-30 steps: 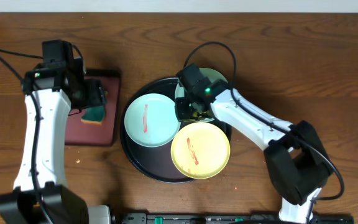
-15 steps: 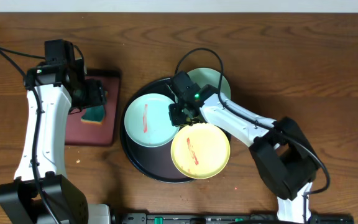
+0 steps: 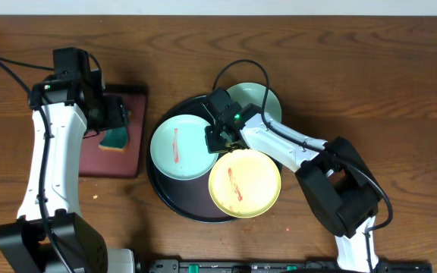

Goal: Clean dirty plates on tray and stack at the side
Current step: 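Grasp the green sponge with the left gripper and lift it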

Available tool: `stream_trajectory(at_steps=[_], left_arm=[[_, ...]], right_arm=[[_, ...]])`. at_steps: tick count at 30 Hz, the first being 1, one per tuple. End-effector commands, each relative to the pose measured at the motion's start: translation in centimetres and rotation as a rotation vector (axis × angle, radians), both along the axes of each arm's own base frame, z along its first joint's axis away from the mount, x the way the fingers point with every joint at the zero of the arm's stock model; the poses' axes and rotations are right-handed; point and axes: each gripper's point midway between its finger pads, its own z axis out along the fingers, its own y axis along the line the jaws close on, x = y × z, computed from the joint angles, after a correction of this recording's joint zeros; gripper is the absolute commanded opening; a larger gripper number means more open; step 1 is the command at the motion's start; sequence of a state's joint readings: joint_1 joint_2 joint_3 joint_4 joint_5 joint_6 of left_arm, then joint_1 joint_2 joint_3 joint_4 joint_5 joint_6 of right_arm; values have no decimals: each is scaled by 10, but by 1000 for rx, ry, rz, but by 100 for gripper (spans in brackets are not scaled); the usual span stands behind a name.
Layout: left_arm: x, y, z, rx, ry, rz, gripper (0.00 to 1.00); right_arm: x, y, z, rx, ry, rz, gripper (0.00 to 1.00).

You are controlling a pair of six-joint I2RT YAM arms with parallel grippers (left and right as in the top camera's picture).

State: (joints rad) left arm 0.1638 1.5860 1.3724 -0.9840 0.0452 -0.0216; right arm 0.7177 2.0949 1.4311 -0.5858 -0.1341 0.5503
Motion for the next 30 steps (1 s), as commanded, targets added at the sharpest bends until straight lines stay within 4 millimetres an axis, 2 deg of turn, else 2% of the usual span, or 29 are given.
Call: stream_trajectory(at_steps=[1,10,18,25,30], left_arm=[[-2,8,-16,12,50,-12,76],[9,19,-63,21,148,-136,69],[28,21,-93,28,151,-201,65],[23,21,-131,3,242,-203,62],[22,21,-148,-7,271,-199,51]], right_arm=[[-1,-1,-11,-27,10,5,1],[-2,-2,-11,-29,12,7,1],[-3,0,-11,-23,12,27,1],[-3,0,-11,-23,12,26,1],[-3,0,-11,-23,12,26,1]])
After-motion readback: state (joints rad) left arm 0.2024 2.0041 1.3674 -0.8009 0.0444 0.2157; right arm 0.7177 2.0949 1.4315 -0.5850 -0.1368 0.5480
